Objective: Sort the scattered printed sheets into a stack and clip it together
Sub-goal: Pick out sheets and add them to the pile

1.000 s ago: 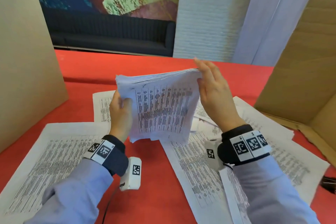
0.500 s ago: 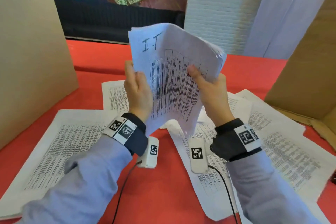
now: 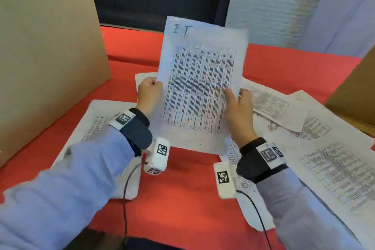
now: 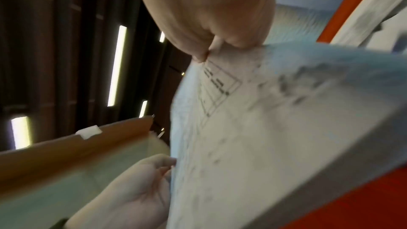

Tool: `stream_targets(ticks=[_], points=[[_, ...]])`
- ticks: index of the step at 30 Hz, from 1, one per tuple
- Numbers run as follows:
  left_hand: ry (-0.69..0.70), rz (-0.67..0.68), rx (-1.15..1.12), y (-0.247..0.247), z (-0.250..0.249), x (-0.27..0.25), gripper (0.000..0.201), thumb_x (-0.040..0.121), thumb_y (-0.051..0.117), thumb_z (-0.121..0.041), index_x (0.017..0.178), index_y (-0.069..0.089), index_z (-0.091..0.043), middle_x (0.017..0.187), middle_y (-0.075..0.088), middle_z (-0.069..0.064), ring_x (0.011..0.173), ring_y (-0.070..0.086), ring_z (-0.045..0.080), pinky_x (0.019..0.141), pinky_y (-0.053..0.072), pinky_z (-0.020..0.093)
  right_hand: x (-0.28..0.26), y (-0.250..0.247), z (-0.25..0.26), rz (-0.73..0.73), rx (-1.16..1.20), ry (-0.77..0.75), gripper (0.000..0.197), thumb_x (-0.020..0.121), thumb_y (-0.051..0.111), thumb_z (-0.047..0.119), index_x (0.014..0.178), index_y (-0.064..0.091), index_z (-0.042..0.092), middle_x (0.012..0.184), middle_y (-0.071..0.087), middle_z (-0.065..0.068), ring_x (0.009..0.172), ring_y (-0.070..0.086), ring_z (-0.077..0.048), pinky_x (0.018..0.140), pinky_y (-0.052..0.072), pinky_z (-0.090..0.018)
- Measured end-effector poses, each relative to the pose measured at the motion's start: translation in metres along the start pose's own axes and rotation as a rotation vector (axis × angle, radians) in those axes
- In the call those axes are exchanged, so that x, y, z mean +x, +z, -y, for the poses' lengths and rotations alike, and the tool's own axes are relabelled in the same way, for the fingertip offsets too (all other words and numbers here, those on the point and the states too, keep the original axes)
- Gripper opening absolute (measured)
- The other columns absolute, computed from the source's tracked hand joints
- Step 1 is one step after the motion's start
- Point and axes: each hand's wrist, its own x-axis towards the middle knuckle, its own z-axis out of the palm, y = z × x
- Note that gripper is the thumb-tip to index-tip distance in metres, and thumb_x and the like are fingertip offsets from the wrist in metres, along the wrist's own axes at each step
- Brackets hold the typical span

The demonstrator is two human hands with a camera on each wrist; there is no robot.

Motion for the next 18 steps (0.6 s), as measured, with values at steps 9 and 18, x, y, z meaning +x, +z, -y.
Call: stream_targets(ticks=[9,18], points=[[-0.269,-0.057,0.332,-0.148,0.054,-0.008,0.038,0.090,0.032,0.010,0.111,0.062,-0.004,0.095,0.060,0.017,0.064,0.050,0.025,0.051,0.037,0.022,-0.051,0.130,-0.052,0.579,0.037,0.319,0.032,0.093,0.055,0.019,0.121,0.048,0.004,0.122,0.062,-0.012,0.109,0.063,-0.028,0.095,0.052,-0.049],[-0.290,-0.178,0.739,-0.190,0.099,-0.002,0.043,0.085,0.051,-0.007,0.127,0.047,-0.014,0.133,0.045,0.017,0.122,0.042,0.039,0.102,0.039,0.050,-0.063,0.154,-0.065,0.715,-0.167,0.441,0.025,0.094,0.053,0.010,0.118,0.049,0.004,0.076,0.062,-0.012,0.056,0.061,-0.019,0.051,0.057,-0.028]])
